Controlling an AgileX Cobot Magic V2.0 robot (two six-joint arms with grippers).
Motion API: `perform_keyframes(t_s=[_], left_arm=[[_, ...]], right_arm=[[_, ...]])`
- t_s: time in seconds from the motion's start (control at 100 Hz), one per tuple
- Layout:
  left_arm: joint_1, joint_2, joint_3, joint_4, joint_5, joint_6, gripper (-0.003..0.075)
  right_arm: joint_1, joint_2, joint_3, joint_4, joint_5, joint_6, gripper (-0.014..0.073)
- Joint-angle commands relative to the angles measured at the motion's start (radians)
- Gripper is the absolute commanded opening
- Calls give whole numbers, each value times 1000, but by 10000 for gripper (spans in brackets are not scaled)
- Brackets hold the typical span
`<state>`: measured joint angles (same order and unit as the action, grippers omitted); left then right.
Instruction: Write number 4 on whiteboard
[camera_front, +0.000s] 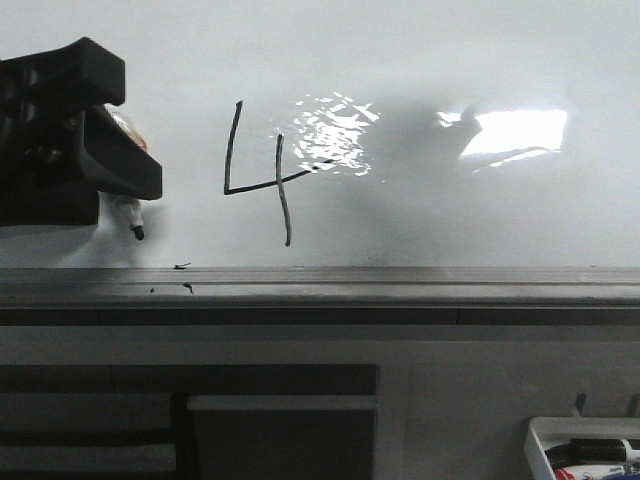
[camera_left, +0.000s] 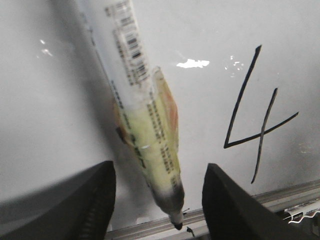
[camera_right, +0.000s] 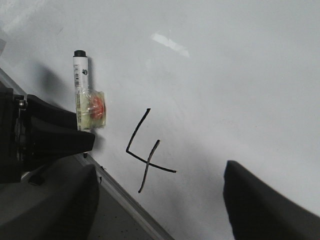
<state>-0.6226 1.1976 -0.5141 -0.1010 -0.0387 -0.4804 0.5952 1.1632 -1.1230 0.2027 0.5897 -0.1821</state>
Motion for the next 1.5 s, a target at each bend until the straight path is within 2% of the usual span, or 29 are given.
perform_keyframes(t_s=[0.0,0.04,0.11,0.3,0.36,0.41,0.57,0.69,0.83,1.04,1.19,1.49], left_arm=[[3,-30,-30,-3,-23,-8,390],[3,-47,-30,-3,-8,-8,389],[3,-84,-30,-3,30,-8,389],[3,-217,-30,32,138,-6,387],[3,-271,-30,37,161,-6,364],[3,-317,-30,45,167,-6,302],[0,-480,-30,145,170,-4,-16],[0,-587,-16,233,156,-2,-20],[0,-707,54,308,91,-2,-20],[0,-848,218,325,-39,-2,-20],[0,-865,273,333,-47,-2,-20],[0,-865,277,333,-47,-2,-20]], right_arm=[[-5,-30,-29,-2,-69,-8,470],[-5,-30,-29,-4,-69,-8,459],[-7,-37,-27,-8,-69,-8,374],[-10,-68,-23,-16,-44,-8,-72],[-10,-88,-5,-19,-55,-8,-62],[-10,-116,25,-19,-94,-8,-62],[-10,-268,200,-33,-262,-14,-62],[-10,-427,396,-113,-394,-21,-62],[-10,-628,603,-115,-534,-21,-62],[-10,-866,811,-117,-570,-21,-62],[-10,-947,873,-117,-570,-21,-62],[-10,-954,882,-117,-571,-21,-62]])
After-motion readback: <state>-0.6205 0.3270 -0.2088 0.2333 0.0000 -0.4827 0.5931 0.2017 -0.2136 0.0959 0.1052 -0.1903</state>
